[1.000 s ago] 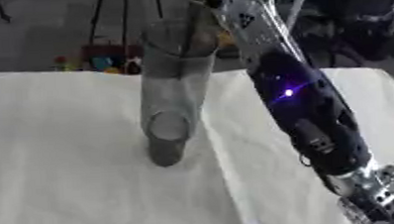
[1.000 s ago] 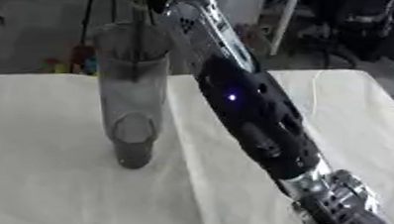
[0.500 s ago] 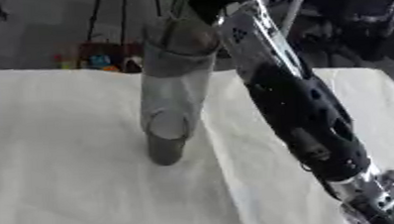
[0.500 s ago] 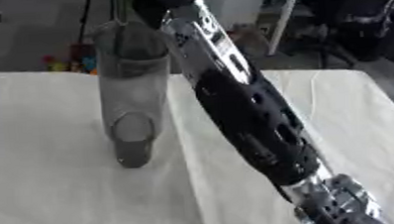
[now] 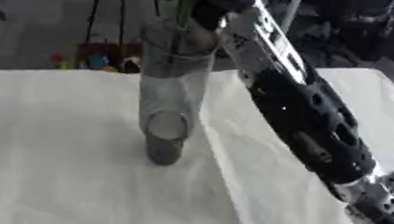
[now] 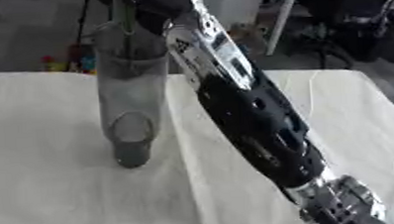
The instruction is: Arrange flowers into the vase.
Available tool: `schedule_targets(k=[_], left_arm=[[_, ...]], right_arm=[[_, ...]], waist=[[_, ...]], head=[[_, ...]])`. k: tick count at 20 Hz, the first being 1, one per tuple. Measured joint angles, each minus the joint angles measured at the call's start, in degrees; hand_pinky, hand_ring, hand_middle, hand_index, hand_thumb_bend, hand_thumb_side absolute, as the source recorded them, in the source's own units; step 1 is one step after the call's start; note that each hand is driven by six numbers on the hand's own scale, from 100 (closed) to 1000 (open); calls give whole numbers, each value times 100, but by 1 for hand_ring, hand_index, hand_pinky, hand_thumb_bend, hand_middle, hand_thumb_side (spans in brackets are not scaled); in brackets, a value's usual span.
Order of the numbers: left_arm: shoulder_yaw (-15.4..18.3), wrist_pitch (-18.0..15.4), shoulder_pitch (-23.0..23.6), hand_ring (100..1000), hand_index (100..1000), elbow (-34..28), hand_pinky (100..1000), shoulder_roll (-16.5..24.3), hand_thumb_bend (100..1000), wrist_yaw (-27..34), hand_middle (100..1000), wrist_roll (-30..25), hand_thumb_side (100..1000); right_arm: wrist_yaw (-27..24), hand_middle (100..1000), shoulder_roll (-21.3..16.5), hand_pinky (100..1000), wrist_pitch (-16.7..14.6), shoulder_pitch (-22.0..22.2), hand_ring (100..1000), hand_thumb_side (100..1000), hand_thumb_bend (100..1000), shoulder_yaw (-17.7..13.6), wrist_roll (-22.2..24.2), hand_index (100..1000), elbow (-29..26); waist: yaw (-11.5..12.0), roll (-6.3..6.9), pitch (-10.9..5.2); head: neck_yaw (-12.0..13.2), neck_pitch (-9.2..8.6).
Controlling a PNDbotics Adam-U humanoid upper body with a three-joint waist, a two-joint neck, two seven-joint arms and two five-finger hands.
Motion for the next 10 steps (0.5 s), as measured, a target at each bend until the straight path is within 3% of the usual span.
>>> schedule_targets(k=[2, 7, 8, 10], left_arm=[[0, -1, 0, 781, 855, 0, 758, 0, 100, 0, 839, 2, 615], [0, -7, 0, 781, 855, 0, 759, 0, 100, 0, 839, 8, 614], [0, -7, 0, 781, 855, 0, 759, 0, 100, 0, 839, 9, 614], [0, -7, 0, 781, 855, 0, 759, 0, 100, 0, 839, 9, 613]], right_arm=[[46, 100, -4, 100, 121, 2, 258, 100, 100, 2, -20, 184, 0], [187, 324, -39, 189, 619, 34, 430, 100, 100, 31, -83, 417, -3], [197, 412, -42, 251, 690, 48, 502, 100, 100, 31, -78, 490, -7], [196, 504, -43, 357, 769, 52, 584, 100, 100, 30, -34, 569, -27]], waist=[[-4, 6, 0], [-21, 13, 0], [-30, 15, 0], [-45, 17, 0]], head=[[0, 0], [0, -2], [0, -3], [-1, -5]])
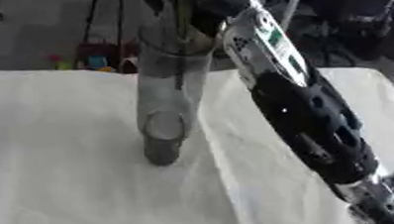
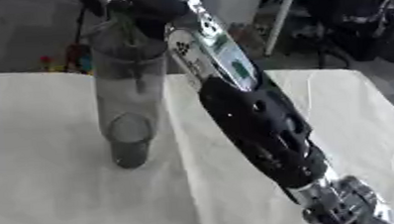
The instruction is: Arrange flowers into the vase.
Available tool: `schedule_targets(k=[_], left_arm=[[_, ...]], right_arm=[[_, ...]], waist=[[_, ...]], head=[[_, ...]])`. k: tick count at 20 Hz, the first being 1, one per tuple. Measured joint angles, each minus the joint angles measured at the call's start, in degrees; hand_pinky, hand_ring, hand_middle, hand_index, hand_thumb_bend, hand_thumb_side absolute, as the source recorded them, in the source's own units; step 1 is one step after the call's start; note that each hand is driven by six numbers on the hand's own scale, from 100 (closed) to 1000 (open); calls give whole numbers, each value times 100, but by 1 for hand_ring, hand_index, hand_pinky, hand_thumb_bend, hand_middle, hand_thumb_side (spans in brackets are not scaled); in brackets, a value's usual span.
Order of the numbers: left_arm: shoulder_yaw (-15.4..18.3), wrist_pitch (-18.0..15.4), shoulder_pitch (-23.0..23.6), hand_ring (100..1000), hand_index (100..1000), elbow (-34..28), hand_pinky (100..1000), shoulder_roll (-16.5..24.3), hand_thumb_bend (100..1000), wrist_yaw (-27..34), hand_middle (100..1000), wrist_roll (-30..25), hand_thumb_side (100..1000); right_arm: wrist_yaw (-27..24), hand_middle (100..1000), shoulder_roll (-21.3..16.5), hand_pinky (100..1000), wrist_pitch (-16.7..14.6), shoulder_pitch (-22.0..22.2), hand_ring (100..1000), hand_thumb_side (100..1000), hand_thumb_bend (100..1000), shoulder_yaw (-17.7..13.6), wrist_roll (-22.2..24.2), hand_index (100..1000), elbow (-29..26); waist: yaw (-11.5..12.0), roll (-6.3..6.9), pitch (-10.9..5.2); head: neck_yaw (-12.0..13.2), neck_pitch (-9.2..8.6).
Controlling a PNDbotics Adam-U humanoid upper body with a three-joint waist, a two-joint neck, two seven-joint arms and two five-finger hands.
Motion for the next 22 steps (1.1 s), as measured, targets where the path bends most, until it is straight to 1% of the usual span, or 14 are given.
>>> schedule_targets(k=[1, 4, 5, 6, 10, 12, 15, 16, 17, 18, 19, 20, 21, 22], left_arm=[[0, 0, 0, 781, 855, 0, 759, 0, 100, 0, 839, 0, 613], [0, 0, 0, 781, 856, 0, 760, 0, 100, 0, 839, 0, 614], [0, 0, 0, 780, 856, 0, 760, 0, 100, 0, 839, 0, 613], [0, 0, 0, 780, 855, 0, 760, 0, 100, 0, 839, 0, 613], [0, 0, 0, 780, 855, 0, 760, 0, 100, 0, 838, 0, 613], [0, 0, 0, 779, 855, 0, 760, 0, 100, 0, 838, 0, 613], [0, -1, 0, 779, 856, 0, 760, 0, 100, 0, 838, 1, 613], [0, -1, 0, 779, 856, 0, 760, 0, 100, 0, 838, 1, 613], [1, -1, 0, 779, 856, 0, 760, 0, 100, 0, 838, 1, 612], [1, -1, 0, 779, 856, 0, 760, 0, 100, 0, 839, 1, 611], [1, -1, 0, 779, 856, 0, 760, 0, 100, 0, 839, 1, 611], [1, -1, 0, 779, 856, 0, 760, 0, 100, 0, 839, 2, 611], [2, 0, 0, 779, 856, 0, 760, 0, 100, 0, 839, 3, 608], [2, 2, 0, 779, 856, 0, 760, 0, 100, 0, 839, 4, 611]], right_arm=[[-12, 532, -1, 378, 19, 1, 598, 100, 100, -3, 25, 586, -11], [-89, 665, -5, 537, -4, 2, 717, 100, 117, -44, 85, 698, -12], [-121, 686, -6, 562, -41, 6, 732, 121, 116, -57, 95, 713, -12], [-156, 694, -7, 572, -86, 7, 738, 136, 128, -70, 96, 728, -11], [-196, 682, -17, 568, -180, 33, 735, 117, 128, -73, 79, 719, -5], [-182, 679, -35, 562, -181, 45, 736, 109, 119, -73, 67, 715, -2], [-138, 692, -51, 579, -114, 48, 765, 118, 100, -73, 9, 741, 26], [-122, 697, -51, 584, -56, 50, 773, 111, 100, -72, -25, 746, 30], [-100, 718, -52, 621, 28, 51, 802, 138, 100, -72, -66, 771, 40], [-82, 748, -52, 656, 157, 53, 833, 211, 100, -71, -118, 792, 63], [-75, 802, -53, 705, 334, 55, 884, 275, 100, -71, -174, 821, 78], [-65, 817, -60, 714, 551, 55, 896, 297, 100, -71, -227, 833, 82], [-40, 860, -78, 752, 783, 55, 935, 377, 100, -74, -274, 862, 78], [-6, 867, -110, 757, 1013, 55, 942, 346, 100, -92, -315, 866, 57]], waist=[[-2, 2, 0], [-11, 22, 0], [-13, 27, 0], [-14, 29, 0], [-18, 31, 0], [-25, 33, 0], [-36, 35, 2], [-40, 35, 5], [-43, 35, 8], [-45, 35, 8], [-48, 35, 9], [-52, 35, 9], [-59, 34, 9], [-68, 32, 9]], head=[[0, -1], [-1, -3], [-2, -3], [-2, -4], [-8, -14], [-13, -18], [-16, -20], [-16, -20], [-17, -20], [-17, -20], [-17, -20], [-17, -20], [-17, -20], [-17, -19]])
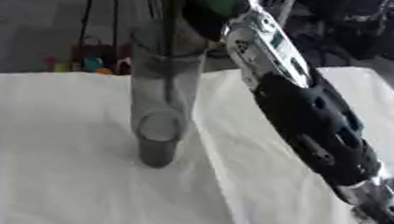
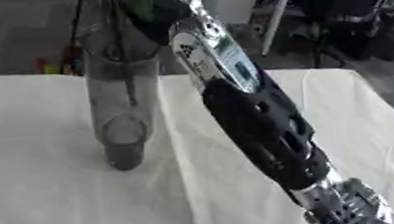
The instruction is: Arrange flowers into the vase.
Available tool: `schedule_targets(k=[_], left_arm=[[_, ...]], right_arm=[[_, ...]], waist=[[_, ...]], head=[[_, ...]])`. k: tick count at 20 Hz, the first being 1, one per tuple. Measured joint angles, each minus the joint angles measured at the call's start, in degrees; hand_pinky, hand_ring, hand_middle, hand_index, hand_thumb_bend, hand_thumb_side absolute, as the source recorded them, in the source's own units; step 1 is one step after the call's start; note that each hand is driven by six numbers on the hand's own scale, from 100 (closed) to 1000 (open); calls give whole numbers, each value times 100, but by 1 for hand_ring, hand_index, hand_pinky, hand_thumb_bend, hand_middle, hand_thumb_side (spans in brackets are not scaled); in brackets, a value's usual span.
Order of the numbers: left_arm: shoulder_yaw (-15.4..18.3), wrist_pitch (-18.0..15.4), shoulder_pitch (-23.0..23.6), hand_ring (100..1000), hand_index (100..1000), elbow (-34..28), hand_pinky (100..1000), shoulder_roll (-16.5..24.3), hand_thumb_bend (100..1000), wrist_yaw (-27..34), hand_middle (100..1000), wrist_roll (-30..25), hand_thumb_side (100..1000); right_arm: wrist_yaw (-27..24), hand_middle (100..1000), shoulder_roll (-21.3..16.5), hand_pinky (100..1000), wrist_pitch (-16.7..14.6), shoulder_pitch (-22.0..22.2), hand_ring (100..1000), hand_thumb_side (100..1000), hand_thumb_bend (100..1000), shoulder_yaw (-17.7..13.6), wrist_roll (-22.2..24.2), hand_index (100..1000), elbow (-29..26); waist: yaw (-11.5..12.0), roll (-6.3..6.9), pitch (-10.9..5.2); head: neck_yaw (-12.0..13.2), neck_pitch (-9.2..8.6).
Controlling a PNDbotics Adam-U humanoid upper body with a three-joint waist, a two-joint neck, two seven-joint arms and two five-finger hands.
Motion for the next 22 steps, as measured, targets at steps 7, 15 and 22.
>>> schedule_targets(k=[7, 15, 22], left_arm=[[0, 22, 2, 778, 856, 0, 761, 0, 100, 0, 838, 21, 612], [2, 24, 2, 777, 857, 0, 761, 0, 100, 0, 837, 23, 596], [2, 24, 1, 778, 858, 0, 762, 0, 100, 0, 838, 23, 597]], right_arm=[[343, 941, -225, 821, 958, -15, 1000, 511, 108, -255, -1, 926, -322], [604, 1000, -256, 871, 979, 49, 1000, 442, 713, -312, 375, 1000, -385], [721, 1000, -257, 878, 1022, 49, 1000, 100, 296, -315, 1688, 1000, -269]], waist=[[-51, -8, -1], [-38, -4, -2], [-35, -1, -2]], head=[[3, 3], [2, 1], [-8, -3]])
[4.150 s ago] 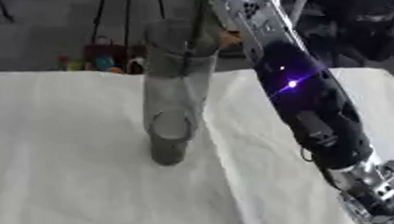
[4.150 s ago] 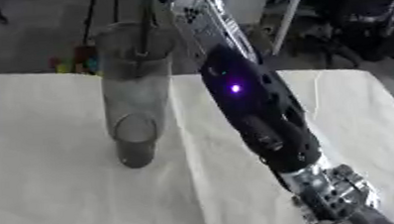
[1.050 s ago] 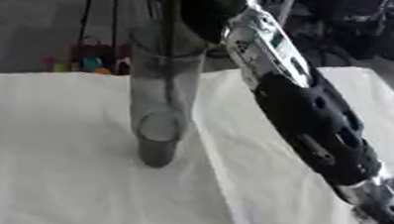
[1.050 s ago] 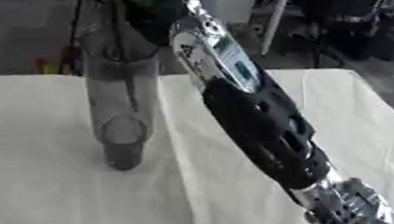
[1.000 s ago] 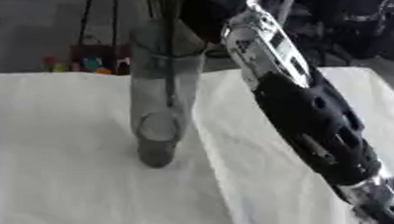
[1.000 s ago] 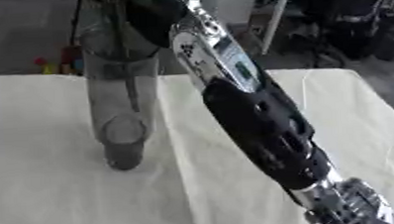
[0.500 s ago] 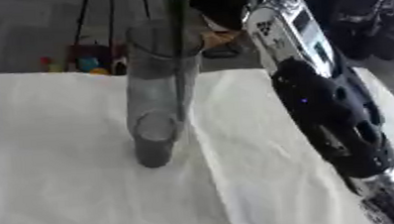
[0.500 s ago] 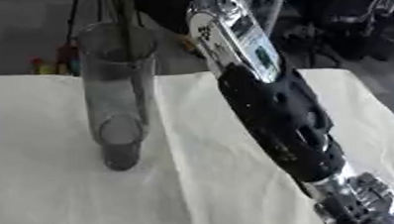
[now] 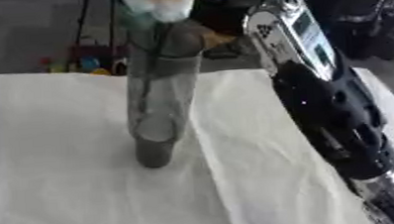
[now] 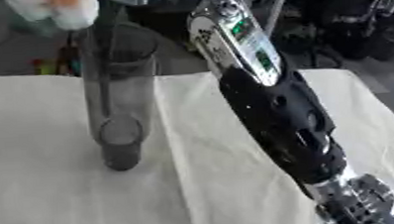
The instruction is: Arrange flowers into the vase.
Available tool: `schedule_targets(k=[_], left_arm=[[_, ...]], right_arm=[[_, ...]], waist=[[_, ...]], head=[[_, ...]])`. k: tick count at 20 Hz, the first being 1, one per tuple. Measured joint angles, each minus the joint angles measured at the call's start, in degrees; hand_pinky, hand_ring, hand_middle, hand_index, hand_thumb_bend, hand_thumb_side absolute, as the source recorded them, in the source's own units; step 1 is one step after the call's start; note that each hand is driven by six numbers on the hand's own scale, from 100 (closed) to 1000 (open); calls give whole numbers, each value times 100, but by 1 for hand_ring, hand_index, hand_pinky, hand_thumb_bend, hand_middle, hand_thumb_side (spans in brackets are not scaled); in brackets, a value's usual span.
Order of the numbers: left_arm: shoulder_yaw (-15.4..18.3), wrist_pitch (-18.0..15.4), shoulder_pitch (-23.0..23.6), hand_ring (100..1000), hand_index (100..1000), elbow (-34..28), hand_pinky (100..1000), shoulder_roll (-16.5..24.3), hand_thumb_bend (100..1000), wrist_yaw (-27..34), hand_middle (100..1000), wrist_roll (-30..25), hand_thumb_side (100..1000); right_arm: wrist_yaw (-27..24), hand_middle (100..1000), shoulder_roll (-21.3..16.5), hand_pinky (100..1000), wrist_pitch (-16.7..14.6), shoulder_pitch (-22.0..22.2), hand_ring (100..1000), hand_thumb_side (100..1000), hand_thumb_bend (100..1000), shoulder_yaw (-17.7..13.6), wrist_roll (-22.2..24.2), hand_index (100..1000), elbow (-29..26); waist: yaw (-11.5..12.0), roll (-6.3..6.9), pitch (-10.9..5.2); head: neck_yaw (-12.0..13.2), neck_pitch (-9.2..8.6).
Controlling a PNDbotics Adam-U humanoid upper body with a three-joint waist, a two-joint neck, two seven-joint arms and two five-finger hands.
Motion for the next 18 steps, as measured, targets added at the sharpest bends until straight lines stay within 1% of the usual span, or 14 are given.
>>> schedule_targets(k=[2, 4, 5, 7, 13, 14, 15, 16, 18], left_arm=[[0, 1, 0, 778, 858, 0, 762, 0, 100, 0, 838, 0, 598], [0, 1, 1, 778, 858, 0, 762, 0, 100, 0, 838, 0, 601], [0, 2, 3, 778, 858, 0, 762, 0, 100, 0, 838, 1, 601], [0, 5, 16, 778, 858, 0, 762, 0, 100, 0, 838, 3, 601], [0, 22, 39, 777, 858, 0, 761, 7, 100, 0, 837, 14, 602], [-1, 28, 43, 777, 858, 0, 761, 8, 100, 0, 837, 13, 602], [-1, 32, 47, 777, 858, 0, 761, 11, 100, 0, 837, 10, 602], [-1, 35, 55, 777, 858, 0, 761, 13, 100, 0, 837, 8, 602], [-1, 40, 82, 777, 858, 0, 761, 23, 100, 0, 837, 3, 601]], right_arm=[[126, 1000, -11, 877, 64, -3, 1000, 100, 283, -8, 275, 1000, 22], [321, 1000, -53, 880, 136, -5, 1000, 100, 209, -11, 533, 1000, 23], [415, 1000, -76, 881, 176, -7, 1000, 100, 150, -11, 649, 1000, 23], [621, 1000, -132, 880, 269, -22, 1000, 100, 100, -12, 836, 1000, 27], [1263, 1000, -289, 878, 719, -100, 1000, 100, 100, -9, 1238, 1000, 106], [1342, 1000, -307, 884, 781, -120, 1000, 100, 219, -2, 1296, 1000, 151], [1404, 1000, -339, 884, 830, -143, 1000, 100, 241, 30, 1373, 1000, 220], [1463, 1000, -383, 885, 856, -175, 1000, 100, 287, 66, 1474, 1000, 306], [1652, 1000, -493, 886, 821, -228, 1000, 100, 321, 152, 1701, 1000, 487]], waist=[[0, 0, 0], [-4, -1, -1], [-9, -3, -3], [-32, -13, -13], [-77, -38, -60], [-77, -40, -67], [-77, -41, -81], [-79, -48, -99], [-96, -80, -129]], head=[[-1, 0], [-1, 3], [-1, 4], [0, 6], [13, 27], [13, 28], [13, 30], [14, 33], [20, 68]])
